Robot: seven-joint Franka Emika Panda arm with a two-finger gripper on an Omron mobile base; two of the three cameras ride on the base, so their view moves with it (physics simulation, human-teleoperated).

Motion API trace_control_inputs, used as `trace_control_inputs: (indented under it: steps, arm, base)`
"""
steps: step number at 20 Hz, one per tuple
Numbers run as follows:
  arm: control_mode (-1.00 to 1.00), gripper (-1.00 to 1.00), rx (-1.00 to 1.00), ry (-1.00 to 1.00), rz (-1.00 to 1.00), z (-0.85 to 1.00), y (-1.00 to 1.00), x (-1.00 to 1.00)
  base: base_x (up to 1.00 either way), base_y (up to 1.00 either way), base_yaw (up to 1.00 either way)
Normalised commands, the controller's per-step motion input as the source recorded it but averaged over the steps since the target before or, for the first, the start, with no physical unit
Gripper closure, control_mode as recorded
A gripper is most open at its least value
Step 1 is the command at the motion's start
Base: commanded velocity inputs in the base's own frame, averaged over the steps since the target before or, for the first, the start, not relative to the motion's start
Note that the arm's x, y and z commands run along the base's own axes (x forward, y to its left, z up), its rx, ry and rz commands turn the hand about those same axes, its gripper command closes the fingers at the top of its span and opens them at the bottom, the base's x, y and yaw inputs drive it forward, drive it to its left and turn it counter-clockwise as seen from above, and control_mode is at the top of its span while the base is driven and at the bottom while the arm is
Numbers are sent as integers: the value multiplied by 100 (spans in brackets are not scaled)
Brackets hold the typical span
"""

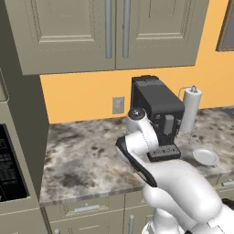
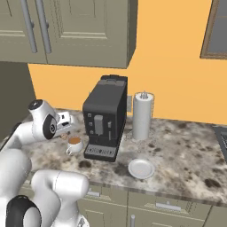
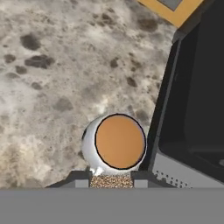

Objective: Take a sugar cube from the saucer and place it inside the coffee. Then, grab milk from the fridge and place it next to the coffee on the counter to sweeten the coffee.

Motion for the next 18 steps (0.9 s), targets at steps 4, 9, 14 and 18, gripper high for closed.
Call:
trace_control_inputs:
  steps: [4, 9, 14, 18]
  arm:
    - [-100, 100, 0, 3, 0, -8, 0, 38]
    - [-100, -100, 0, 1, 0, -19, 0, 31]
    - [-100, -100, 0, 0, 0, -5, -2, 44]
    - [-100, -100, 1, 0, 0, 3, -7, 8]
  base:
    - [0, 0, 0]
    - [0, 0, 0]
    - [0, 0, 0]
    - [0, 0, 0]
